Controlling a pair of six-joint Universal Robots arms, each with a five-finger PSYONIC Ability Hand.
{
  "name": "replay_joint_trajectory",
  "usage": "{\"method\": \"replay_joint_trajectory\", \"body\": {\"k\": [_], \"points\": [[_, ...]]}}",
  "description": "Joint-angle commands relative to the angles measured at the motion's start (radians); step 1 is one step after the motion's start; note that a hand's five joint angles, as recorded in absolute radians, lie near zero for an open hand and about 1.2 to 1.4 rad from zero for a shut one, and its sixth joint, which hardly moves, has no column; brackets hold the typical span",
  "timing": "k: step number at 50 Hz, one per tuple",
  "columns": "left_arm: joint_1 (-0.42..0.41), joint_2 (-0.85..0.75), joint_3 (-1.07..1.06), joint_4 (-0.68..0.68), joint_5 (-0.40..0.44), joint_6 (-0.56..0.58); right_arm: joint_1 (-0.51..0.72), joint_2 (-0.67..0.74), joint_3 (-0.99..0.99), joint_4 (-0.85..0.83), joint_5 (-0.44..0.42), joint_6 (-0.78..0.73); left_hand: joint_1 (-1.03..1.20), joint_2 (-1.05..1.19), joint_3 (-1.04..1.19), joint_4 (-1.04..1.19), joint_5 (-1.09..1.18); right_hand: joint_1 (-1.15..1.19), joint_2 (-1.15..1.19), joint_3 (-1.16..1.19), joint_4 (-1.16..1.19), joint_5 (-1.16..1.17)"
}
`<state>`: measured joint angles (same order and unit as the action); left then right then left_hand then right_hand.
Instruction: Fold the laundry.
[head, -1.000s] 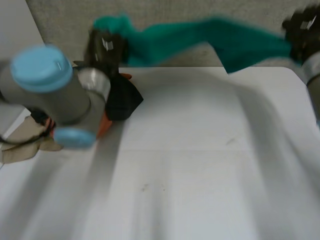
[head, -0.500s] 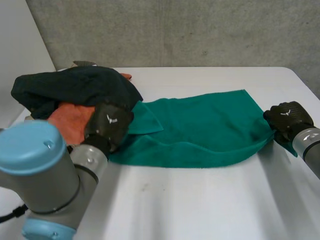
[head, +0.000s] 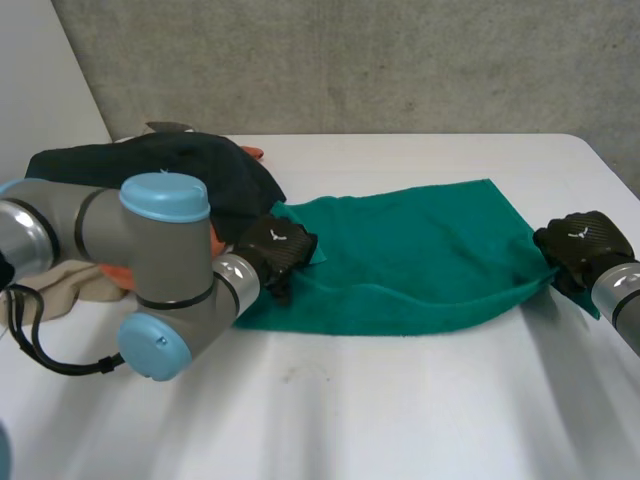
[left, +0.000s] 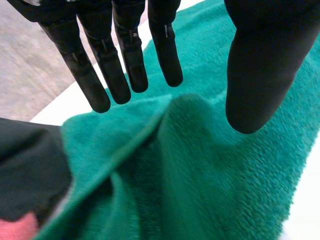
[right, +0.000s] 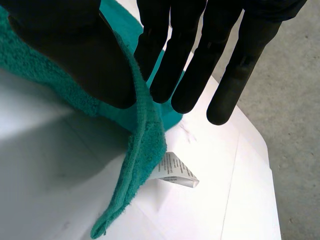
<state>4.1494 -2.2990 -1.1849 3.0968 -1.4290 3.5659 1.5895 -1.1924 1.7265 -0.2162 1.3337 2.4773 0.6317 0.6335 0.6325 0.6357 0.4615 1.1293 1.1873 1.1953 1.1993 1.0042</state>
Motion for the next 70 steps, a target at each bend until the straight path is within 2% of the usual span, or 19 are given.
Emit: {"method": "replay_joint_trajectory", "body": {"k": [1, 5, 6, 8, 10, 13, 17, 24, 29, 35, 42, 49, 52, 54, 56, 57, 61, 64, 70], "points": [[0.008, -0.066, 0.034, 0.008, 0.013, 0.010, -0.013, -0.001, 0.001, 0.000, -0.001, -0.001, 0.128, 0.126, 0.127, 0.124, 0.124, 0.267, 0.209, 0.201, 0.197, 0.218], [0.008, -0.091, 0.054, 0.006, 0.002, 0.013, -0.014, -0.001, 0.004, 0.000, 0.001, -0.001, 0.315, 0.313, 0.314, 0.311, 0.311, 0.267, 0.209, 0.201, 0.197, 0.218], [0.008, -0.094, 0.056, 0.006, -0.001, 0.016, -0.014, 0.000, 0.004, 0.000, 0.001, -0.001, 0.406, 0.404, 0.405, 0.402, 0.402, 0.267, 0.209, 0.201, 0.197, 0.218], [0.008, -0.088, 0.060, 0.008, -0.019, 0.027, -0.016, -0.001, 0.002, 0.000, 0.004, -0.003, 0.763, 0.761, 0.762, 0.759, 0.759, 0.267, 0.209, 0.201, 0.197, 0.218], [0.008, -0.076, 0.060, 0.010, -0.042, 0.031, -0.019, -0.004, -0.007, 0.003, 0.012, -0.006, 0.765, 0.763, 0.764, 0.761, 0.760, 0.267, 0.209, 0.201, 0.197, 0.218], [-0.005, -0.036, 0.057, 0.013, -0.132, 0.024, -0.022, -0.019, -0.019, 0.017, 0.016, -0.008, 0.765, 0.763, 0.764, 0.761, 0.760, 0.267, 0.209, 0.201, 0.197, 0.218], [-0.021, 0.139, 0.019, 0.010, -0.229, 0.016, -0.028, -0.136, -0.073, 0.154, 0.022, -0.057, 0.765, 0.763, 0.764, 0.761, 0.760, 0.267, 0.209, 0.201, 0.197, 0.218], [-0.075, 0.515, -0.061, 0.008, -0.260, 0.027, -0.037, -0.386, -0.336, 0.524, 0.022, -0.132, 0.765, 0.763, 0.764, 0.761, 0.760, 0.267, 0.209, 0.201, 0.197, 0.218], [-0.074, 0.677, -0.070, -0.007, -0.260, 0.031, -0.057, -0.455, -0.485, 0.672, 0.002, -0.143, 0.765, 0.763, 0.764, 0.761, 0.760, 0.267, 0.209, 0.201, 0.197, 0.218], [-0.075, 0.684, -0.120, -0.067, -0.258, 0.033, -0.072, -0.368, -0.509, 0.756, 0.002, -0.237, 0.765, 0.763, 0.764, 0.761, 0.760, 0.267, 0.209, 0.201, 0.197, 0.218], [-0.072, 0.445, -0.142, -0.076, -0.261, 0.033, -0.019, -0.222, -0.467, 0.753, 0.018, -0.265, 0.765, 0.763, 0.764, 0.761, 0.760, 0.267, 0.209, 0.201, 0.197, 0.218], [-0.025, 0.116, 0.100, -0.073, -0.257, 0.056, 0.001, -0.021, -0.496, 0.631, 0.061, -0.244, 0.765, 0.763, 0.764, 0.761, 0.760, 0.267, 0.209, 0.201, 0.197, 0.218], [-0.006, -0.008, 0.331, -0.067, -0.252, 0.100, 0.004, 0.040, -0.544, 0.482, 0.102, -0.229, 0.765, 0.763, 0.764, 0.761, 0.760, 0.267, 0.209, 0.201, 0.197, 0.218], [-0.008, -0.048, 0.468, -0.046, -0.249, 0.123, 0.021, 0.072, -0.602, 0.298, 0.130, -0.219, 0.765, 0.763, 0.764, 0.761, 0.760, 0.267, 0.209, 0.201, 0.197, 0.218], [-0.008, -0.077, 0.656, 0.034, -0.248, 0.143, 0.033, 0.077, -0.634, 0.188, 0.137, -0.212, 0.765, 0.763, 0.764, 0.761, 0.760, 0.267, 0.209, 0.201, 0.197, 0.218], [-0.008, -0.079, 0.748, 0.121, -0.248, 0.145, 0.049, 0.077, -0.668, 0.066, 0.140, -0.193, 0.765, 0.763, 0.764, 0.761, 0.760, 0.267, 0.209, 0.201, 0.197, 0.218], [-0.002, -0.059, 0.806, 0.299, -0.248, 0.137, 0.067, 0.050, -0.700, -0.240, 0.145, -0.089, 0.765, 0.763, 0.764, 0.761, 0.760, 0.267, 0.209, 0.201, 0.197, 0.218], [-0.002, -0.001, 0.768, 0.446, -0.251, 0.134, 0.067, 0.013, -0.691, -0.346, 0.136, -0.014, 0.765, 0.763, 0.764, 0.761, 0.760, 0.267, 0.209, 0.201, 0.197, 0.218], [0.005, 0.084, 0.550, 0.453, -0.248, 0.134, 0.066, -0.003, -0.662, -0.263, 0.127, 0.031, 0.765, 0.763, 0.764, 0.761, 0.760, 0.267, 0.209, 0.201, 0.197, 0.218]]}}
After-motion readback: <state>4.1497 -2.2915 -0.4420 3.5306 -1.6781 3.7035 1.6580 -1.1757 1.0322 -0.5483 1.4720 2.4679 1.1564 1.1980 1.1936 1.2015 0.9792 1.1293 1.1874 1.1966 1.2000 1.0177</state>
